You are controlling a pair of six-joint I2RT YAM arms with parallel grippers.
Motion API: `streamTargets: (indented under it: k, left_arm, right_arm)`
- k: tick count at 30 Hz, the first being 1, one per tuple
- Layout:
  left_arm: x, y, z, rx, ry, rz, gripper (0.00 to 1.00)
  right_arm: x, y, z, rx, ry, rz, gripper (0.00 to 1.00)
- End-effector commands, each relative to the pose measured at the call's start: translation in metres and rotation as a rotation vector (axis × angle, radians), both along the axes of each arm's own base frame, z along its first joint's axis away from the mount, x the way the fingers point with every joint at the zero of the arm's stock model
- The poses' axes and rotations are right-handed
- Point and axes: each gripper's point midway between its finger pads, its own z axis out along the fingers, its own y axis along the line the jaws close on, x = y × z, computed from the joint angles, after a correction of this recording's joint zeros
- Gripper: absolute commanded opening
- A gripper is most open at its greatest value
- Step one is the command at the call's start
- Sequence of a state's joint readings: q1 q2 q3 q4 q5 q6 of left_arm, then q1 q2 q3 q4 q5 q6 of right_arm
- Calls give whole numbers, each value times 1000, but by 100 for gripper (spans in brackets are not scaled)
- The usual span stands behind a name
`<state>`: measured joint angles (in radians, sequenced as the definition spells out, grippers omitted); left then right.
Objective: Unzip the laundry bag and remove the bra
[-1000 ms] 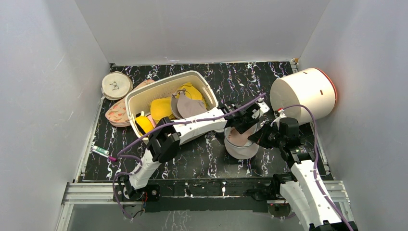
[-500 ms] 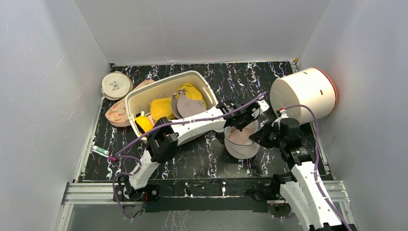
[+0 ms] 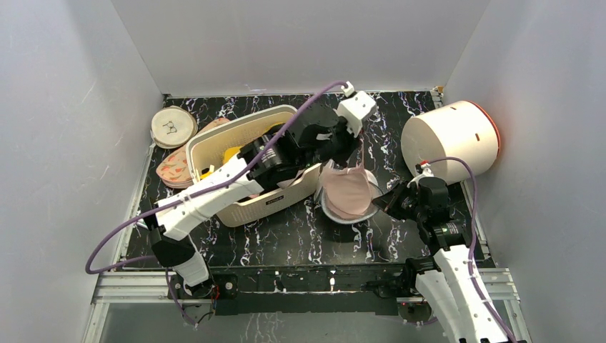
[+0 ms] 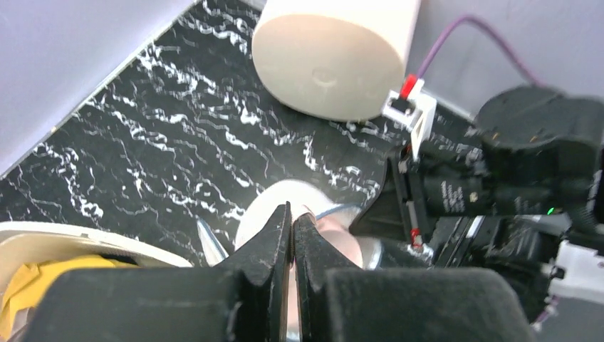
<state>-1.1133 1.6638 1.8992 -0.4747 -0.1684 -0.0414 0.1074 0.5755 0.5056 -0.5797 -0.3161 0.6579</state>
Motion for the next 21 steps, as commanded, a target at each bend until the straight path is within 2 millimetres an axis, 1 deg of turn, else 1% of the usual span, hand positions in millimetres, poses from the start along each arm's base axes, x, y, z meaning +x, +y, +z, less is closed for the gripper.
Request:
streamTargets:
  k: [1,3,6,11,14,15,17,20,21]
  left_arm:
    - [-1,1,51,-132,-33,14,0]
    - [0,6,72,-172,-56,30,0]
    - [-3,9,103,-242,-84,24,0]
    - [-19,6,147,-366,-86,-50,0]
    - [-20,15,174,-424,-132,-42,0]
    - [-17,21,182,-432,-162,-20,0]
    - [-7,32,193,-419,-221,43,0]
    - [18,54,202,-362,-309,184,0]
    - [30,61,201,-336,-331,228,0]
  right_arm:
    - [1,-1,4,7,-27,-17,0]
    - [1,-3,2,4,-27,-28,0]
    - [1,-5,1,0,-31,-40,0]
    - [6,-7,0,-2,-27,-64,0]
    - [9,-12,1,-15,-20,-93,0]
    - [11,-13,2,-16,-25,-99,0]
    - [13,-14,5,-22,-34,-108,0]
    - [15,-15,9,-28,-44,-108,0]
    - [16,-15,11,-30,-46,-106,0]
